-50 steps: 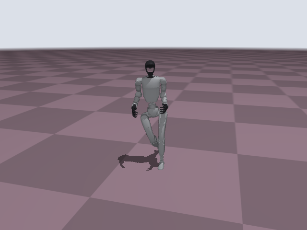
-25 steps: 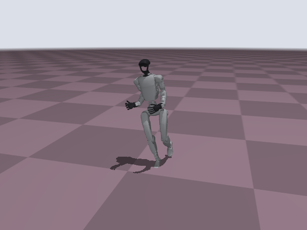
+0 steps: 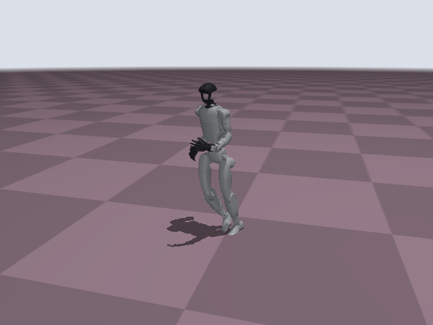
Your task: Walk run
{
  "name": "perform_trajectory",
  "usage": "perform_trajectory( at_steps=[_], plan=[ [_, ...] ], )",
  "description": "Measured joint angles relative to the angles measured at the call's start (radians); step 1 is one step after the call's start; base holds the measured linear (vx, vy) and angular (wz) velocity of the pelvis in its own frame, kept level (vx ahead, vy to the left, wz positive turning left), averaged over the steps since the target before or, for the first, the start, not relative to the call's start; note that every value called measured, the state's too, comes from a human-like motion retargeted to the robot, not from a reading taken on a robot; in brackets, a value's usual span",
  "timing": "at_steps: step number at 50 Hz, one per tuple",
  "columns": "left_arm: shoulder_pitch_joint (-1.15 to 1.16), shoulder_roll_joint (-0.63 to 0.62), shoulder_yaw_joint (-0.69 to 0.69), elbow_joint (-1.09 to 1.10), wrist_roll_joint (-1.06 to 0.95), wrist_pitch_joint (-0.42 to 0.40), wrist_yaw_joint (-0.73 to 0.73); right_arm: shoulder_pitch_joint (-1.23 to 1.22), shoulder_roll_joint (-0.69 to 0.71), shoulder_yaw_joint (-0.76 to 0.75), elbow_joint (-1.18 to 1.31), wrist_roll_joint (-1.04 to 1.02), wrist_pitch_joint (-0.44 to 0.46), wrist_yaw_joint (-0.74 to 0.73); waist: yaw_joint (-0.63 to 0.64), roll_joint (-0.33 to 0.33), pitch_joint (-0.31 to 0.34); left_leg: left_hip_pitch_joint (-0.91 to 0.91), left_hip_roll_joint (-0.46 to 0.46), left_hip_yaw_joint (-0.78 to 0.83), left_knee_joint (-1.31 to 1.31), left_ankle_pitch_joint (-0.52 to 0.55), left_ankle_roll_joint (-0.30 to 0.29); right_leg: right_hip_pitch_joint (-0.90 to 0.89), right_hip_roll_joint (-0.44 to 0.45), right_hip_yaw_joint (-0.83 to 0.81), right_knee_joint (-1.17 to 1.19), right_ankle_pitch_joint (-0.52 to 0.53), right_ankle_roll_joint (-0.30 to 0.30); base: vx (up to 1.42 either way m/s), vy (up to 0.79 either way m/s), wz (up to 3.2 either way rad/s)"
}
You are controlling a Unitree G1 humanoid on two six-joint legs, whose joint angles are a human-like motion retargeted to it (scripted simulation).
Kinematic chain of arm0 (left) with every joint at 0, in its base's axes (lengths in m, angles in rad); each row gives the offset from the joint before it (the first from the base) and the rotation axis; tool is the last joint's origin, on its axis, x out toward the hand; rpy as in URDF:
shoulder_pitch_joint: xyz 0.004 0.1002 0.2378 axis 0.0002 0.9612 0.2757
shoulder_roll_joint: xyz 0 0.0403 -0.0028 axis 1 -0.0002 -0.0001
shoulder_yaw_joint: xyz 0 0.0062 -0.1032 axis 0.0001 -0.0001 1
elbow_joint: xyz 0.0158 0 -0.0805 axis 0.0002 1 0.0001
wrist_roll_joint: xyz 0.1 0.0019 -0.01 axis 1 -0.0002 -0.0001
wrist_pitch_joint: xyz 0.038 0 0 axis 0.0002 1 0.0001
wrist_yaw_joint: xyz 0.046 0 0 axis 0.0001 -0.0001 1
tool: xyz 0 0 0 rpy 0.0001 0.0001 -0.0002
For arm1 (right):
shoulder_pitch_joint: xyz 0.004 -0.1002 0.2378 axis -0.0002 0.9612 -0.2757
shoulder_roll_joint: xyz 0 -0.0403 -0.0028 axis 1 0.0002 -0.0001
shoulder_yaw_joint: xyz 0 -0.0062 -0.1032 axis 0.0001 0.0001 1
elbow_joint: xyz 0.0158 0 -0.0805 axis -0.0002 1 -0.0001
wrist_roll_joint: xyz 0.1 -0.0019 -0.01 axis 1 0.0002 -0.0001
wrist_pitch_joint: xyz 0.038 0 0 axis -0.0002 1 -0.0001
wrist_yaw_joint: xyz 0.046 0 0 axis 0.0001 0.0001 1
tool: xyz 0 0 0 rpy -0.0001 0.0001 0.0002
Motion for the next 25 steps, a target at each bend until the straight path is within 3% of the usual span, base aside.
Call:
perform_trajectory(
  at_steps=[4, 5, 7, 8, 10, 12, 13, 15, 17, 18, 20, 25],
  plan=[
    [-0.018, 0.003, -0.07, -0.057, 0.005, 0.003, 0.013, 0.02, 0.027, -0.065, -0.02, 0.0, -0.035, -0.088, -0.104, 0.054, -0.028, 0.156, -0.027, 0.046, -0.127, 0.31, -0.058, -0.084, -0.161, -0.161, -0.392, -0.078, -0.08, 1.27, -0.08, -0.01],
    [-0.02, 0.005, -0.075, -0.062, 0.004, 0.007, 0.008, 0.012, 0.042, -0.078, -0.03, -0.004, -0.047, -0.118, -0.124, 0.061, -0.03, 0.194, -0.037, 0.062, -0.148, 0.4, -0.077, -0.09, -0.167, -0.151, -0.493, -0.095, -0.092, 1.15, -0.08, -0.47],
    [-0.025, 0.01, -0.077, -0.054, 0.01, 0.019, -0.012, -0.03, 0.073, -0.085, -0.06, -0.03, -0.06, -0.193, -0.129, 0.085, -0.031, 0.258, -0.059, 0.027, -0.167, 0.557, -0.168, -0.08, -0.132, -0.046, -0.643, -0.105, -0.095, 1.41, -0.08, -0.8],
    [-0.027, 0.012, -0.083, -0.047, 0.015, 0.024, -0.018, -0.054, 0.085, -0.087, -0.082, -0.046, -0.064, -0.227, -0.131, 0.095, -0.03, 0.277, -0.081, 0.0, -0.153, 0.624, -0.218, -0.084, -0.157, -0.064, -0.656, -0.054, -0.133, 1.42, 0.22, -0.61],
    [-0.034, 0.016, -0.089, -0.025, 0.023, 0.028, -0.03, -0.123, 0.105, -0.087, -0.125, -0.094, -0.065, -0.303, -0.155, 0.127, -0.007, 0.224, -0.11, 0.063, 0.079, 0.668, -0.234, -0.113, -0.214, -0.109, -0.548, -0.044, -0.279, 1.33, 0.53, -0.39],
    [0.008, 0.019, -0.068, 0.007, 0.051, 0.019, -0.074, -0.181, 0.124, -0.066, -0.153, -0.127, -0.079, -0.372, -0.132, 0.14, -0.019, 0.155, -0.09, 0.126, 0.347, 0.668, -0.234, -0.116, -0.165, -0.079, -0.346, -0.204, -0.328, 1.88, -0.18, -0.74],
    [0.047, 0.014, -0.055, 0.04, 0.078, 0.008, -0.113, -0.211, 0.134, -0.053, -0.155, -0.132, -0.093, -0.413, -0.122, 0.146, -0.027, 0.126, -0.07, 0.084, 0.462, 0.668, -0.234, -0.101, -0.13, -0.045, -0.273, -0.274, -0.328, 1.85, -0.76, -0.3],
    [0.116, -0.013, -0.038, 0.11, 0.125, 0.004, -0.161, -0.301, 0.134, -0.079, -0.157, -0.093, -0.126, -0.44, -0.11, 0.091, -0.046, 0.043, -0.16, -0.07, 0.55, 0.667, -0.234, -0.042, -0.2, -0.058, -0.249, -0.319, -0.328, 1.34, -0.75, 0.19],
    [0.199, -0.046, -0.017, 0.148, 0.112, -0.013, -0.149, -0.374, 0.123, -0.024, -0.159, -0.023, -0.125, -0.42, -0.091, 0.017, -0.056, -0.081, -0.089, 0.073, 0.623, 0.522, -0.071, 0.051, -0.219, -0.014, -0.307, -0.324, -0.328, 1.53, -0.5, -0.89],
    [0.248, -0.058, -0.005, 0.151, 0.082, -0.019, -0.141, -0.396, 0.111, -0.001, -0.168, 0.016, -0.125, -0.402, -0.056, 0.006, -0.054, -0.143, -0.081, 0.094, 0.636, 0.438, -0.003, 0.099, -0.197, 0.022, -0.349, -0.303, -0.328, 1.51, -0.32, -1.7],
    [0.339, -0.088, 0.023, 0.158, 0.039, -0.023, -0.133, -0.427, 0.085, 0.008, -0.195, 0.082, -0.139, -0.385, 0.016, -0.015, -0.042, -0.259, -0.062, 0.101, 0.609, 0.292, 0.073, 0.199, -0.162, 0.04, -0.445, -0.204, -0.328, 1.21, -0.23, -1.6],
    [0.455, -0.123, 0.097, 0.177, 0.002, -0.014, -0.07, -0.42, 0.016, 0.016, -0.263, 0.137, -0.155, -0.364, 0.195, -0.07, -0.02, -0.376, -0.055, 0.227, 0.094, 0.173, 0.133, 0.418, -0.171, -0.009, -0.617, 0.204, -0.159, 1.33, -0.1, -1.14]
  ],
)
